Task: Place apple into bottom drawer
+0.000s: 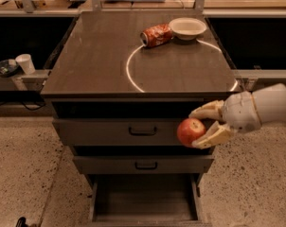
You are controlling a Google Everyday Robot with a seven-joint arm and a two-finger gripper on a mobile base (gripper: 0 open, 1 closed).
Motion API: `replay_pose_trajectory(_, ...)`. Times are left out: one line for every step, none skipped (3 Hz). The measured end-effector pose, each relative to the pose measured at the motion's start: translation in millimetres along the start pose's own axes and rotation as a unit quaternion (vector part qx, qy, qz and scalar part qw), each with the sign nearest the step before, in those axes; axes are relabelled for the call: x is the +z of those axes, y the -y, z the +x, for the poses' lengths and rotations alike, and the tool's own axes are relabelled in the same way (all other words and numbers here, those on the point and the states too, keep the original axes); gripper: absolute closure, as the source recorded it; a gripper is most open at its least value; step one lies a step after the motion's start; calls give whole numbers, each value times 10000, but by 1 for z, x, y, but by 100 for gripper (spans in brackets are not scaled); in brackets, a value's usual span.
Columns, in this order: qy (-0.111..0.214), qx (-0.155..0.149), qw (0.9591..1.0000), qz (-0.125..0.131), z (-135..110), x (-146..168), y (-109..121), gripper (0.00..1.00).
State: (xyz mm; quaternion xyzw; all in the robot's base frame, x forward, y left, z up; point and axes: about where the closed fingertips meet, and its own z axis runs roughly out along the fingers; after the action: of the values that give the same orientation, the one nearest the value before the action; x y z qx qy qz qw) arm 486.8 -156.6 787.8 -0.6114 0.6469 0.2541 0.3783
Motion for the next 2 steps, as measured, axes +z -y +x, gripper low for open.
replay_pose_trajectory(-293,231,9983,453,47,20,-10,100)
replay_pose_trajectory(-373,246,9967,677,56,28,-2,100)
